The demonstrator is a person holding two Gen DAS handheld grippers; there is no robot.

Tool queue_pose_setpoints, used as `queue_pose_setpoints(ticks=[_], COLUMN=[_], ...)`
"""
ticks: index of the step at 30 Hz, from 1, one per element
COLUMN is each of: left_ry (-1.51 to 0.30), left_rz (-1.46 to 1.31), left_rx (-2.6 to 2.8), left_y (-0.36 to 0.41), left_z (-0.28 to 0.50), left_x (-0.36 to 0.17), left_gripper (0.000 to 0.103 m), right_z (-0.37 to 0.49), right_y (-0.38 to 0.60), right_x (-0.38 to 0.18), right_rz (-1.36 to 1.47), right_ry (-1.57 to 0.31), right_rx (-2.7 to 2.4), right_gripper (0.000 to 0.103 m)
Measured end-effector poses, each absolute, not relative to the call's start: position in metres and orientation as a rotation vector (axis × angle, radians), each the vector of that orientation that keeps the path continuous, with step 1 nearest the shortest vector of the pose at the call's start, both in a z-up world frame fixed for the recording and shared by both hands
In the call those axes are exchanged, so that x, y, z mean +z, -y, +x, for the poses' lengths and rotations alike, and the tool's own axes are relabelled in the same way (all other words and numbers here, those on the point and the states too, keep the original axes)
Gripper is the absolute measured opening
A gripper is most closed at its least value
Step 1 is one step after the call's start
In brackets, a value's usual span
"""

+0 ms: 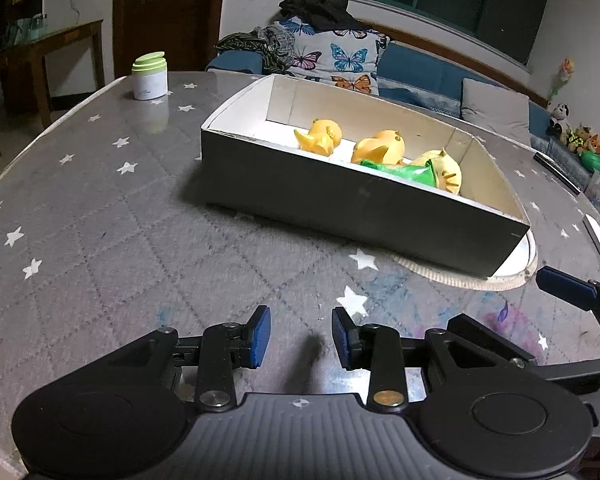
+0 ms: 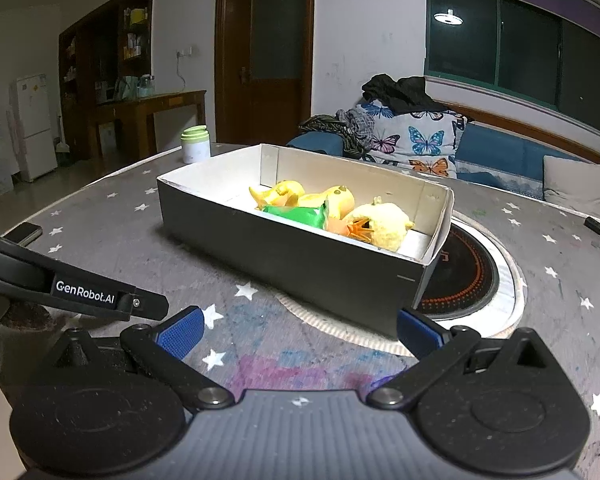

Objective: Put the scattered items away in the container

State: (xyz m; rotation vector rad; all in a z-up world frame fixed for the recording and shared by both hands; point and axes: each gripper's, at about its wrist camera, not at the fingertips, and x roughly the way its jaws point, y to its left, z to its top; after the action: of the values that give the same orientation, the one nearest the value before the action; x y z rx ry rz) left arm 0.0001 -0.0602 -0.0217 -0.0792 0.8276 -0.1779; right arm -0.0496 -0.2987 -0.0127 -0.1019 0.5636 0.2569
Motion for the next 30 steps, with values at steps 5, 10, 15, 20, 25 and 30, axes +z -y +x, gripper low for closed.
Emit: queue_pose_setpoints(ticks=[5, 10, 15, 20, 25, 30], left_ry=[-0.824, -0.811, -0.794, -0.793, -0.780, -0.776], left_rz=[-0.078, -0.068, -0.054, -0.050, -0.041, -0.044], left_rx=[-0.176, -0.171, -0.159, -0.141, -0.138, -0.132], left_y=[0.062, 0.064, 0.066, 0.064, 0.063, 0.060], left_z=[-0.005, -0.008, -0.011, -0.012, -0.014, -0.012], left_x=[-0.024, -0.024, -0.022, -0.022, -0.019, -0.018], left_gripper=[0.036, 0.036, 0.036, 0.036, 0.036, 0.036], right_z=[-0.053, -0.057, -0.058, -0.059, -0.059, -0.056], right_y=[0.297, 0.296, 0.294, 0.291, 0.287, 0.286], right_x=[-0.018, -0.022, -0.022, -0.021, -0.021, -0.019], right_rz=[-0.092, -0.092, -0.098, -0.103, -0.108, -0.105], right_ry=[-0.577, -0.590, -0.592, -0.596, -0.599, -0.600], right_rx=[0.250, 0.251, 0.251, 0.252, 0.250, 0.241], right_gripper=[0.103, 0.103, 0.103, 0.103, 0.103, 0.103])
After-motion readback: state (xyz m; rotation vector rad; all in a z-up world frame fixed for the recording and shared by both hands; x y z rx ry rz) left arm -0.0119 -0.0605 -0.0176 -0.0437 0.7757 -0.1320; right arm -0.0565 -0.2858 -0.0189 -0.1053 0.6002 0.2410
